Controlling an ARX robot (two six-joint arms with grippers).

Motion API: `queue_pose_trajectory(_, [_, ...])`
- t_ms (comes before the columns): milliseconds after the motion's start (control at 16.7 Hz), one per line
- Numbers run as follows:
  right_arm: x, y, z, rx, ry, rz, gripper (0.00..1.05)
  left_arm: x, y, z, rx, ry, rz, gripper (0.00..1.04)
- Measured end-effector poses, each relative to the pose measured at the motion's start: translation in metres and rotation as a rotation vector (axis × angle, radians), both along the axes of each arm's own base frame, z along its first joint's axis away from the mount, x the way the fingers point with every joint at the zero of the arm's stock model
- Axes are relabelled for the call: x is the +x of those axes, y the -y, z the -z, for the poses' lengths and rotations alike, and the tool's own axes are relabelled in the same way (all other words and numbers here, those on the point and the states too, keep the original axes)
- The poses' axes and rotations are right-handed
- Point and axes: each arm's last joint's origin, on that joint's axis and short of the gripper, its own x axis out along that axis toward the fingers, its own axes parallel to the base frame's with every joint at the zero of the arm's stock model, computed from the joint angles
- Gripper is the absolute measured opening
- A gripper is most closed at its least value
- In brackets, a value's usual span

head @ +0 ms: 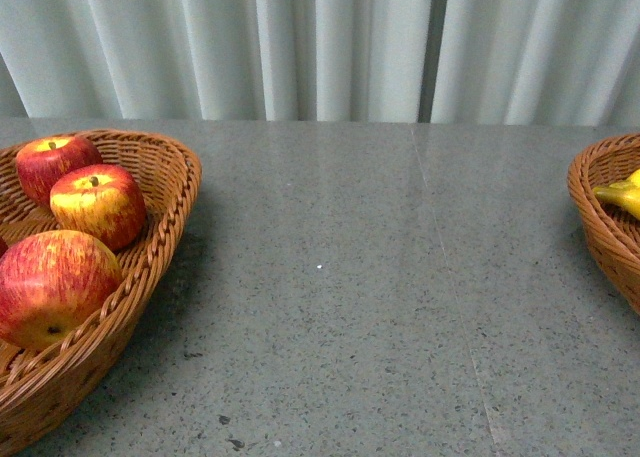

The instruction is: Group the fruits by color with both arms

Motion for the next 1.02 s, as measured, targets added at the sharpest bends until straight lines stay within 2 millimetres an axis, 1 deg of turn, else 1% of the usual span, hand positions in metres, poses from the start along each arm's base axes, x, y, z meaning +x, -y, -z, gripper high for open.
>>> queue_pose_trajectory(60, [-0.011, -0.008, -0.006, 0.019, 0.058, 0.009, 0.97, 0.000, 0.000, 0.000, 0.000, 0.000, 0.000, 0.98])
queue_pose_trajectory(120, [-0.032, -0.023, 0.000, -0.035, 0.214, 0.166, 0.83, 0.000, 0.000, 0.000, 0.000, 0.000, 0.000, 0.98])
queue_pose_trajectory(180, [-0.062, -0.033, 0.018, -0.049, 0.244, 0.268, 0.68, 0.000, 0.000, 0.000, 0.000, 0.000, 0.000, 0.98])
queue_pose_trajectory(240, [-0.087, -0.041, 0.036, -0.060, 0.218, 0.333, 0.55, 0.000, 0.000, 0.000, 0.000, 0.000, -0.001, 0.98])
queue_pose_trajectory(360, [-0.126, -0.042, 0.067, -0.073, 0.163, 0.350, 0.32, 0.000, 0.000, 0.000, 0.000, 0.000, 0.001, 0.98])
queue_pose_trajectory(480, [-0.158, -0.042, 0.084, -0.070, 0.182, 0.353, 0.08, 0.000, 0.000, 0.000, 0.000, 0.000, 0.000, 0.98])
queue_pose_trajectory(540, [-0.167, -0.042, 0.087, -0.064, 0.225, 0.354, 0.02, 0.000, 0.000, 0.000, 0.000, 0.000, 0.000, 0.98])
queue_pose_trajectory(601, [-0.170, -0.042, 0.087, -0.059, 0.255, 0.356, 0.02, 0.000, 0.000, 0.000, 0.000, 0.000, 0.000, 0.98])
queue_pose_trajectory(781, [-0.172, -0.042, 0.104, -0.063, 0.229, 0.355, 0.02, 0.000, 0.000, 0.000, 0.000, 0.000, 0.000, 0.98])
queue_pose_trajectory(841, [-0.173, -0.042, 0.106, -0.062, 0.237, 0.355, 0.02, 0.000, 0.000, 0.000, 0.000, 0.000, 0.000, 0.98])
queue_pose_trajectory(901, [-0.178, -0.042, 0.109, -0.067, 0.210, 0.355, 0.02, 0.000, 0.000, 0.000, 0.000, 0.000, 0.001, 0.98])
queue_pose_trajectory(961, [-0.184, -0.042, 0.114, -0.062, 0.238, 0.356, 0.02, 0.000, 0.000, 0.000, 0.000, -0.001, 0.000, 0.98])
queue_pose_trajectory(1021, [-0.184, -0.042, 0.113, -0.061, 0.246, 0.356, 0.02, 0.000, 0.000, 0.000, 0.000, 0.000, 0.000, 0.98])
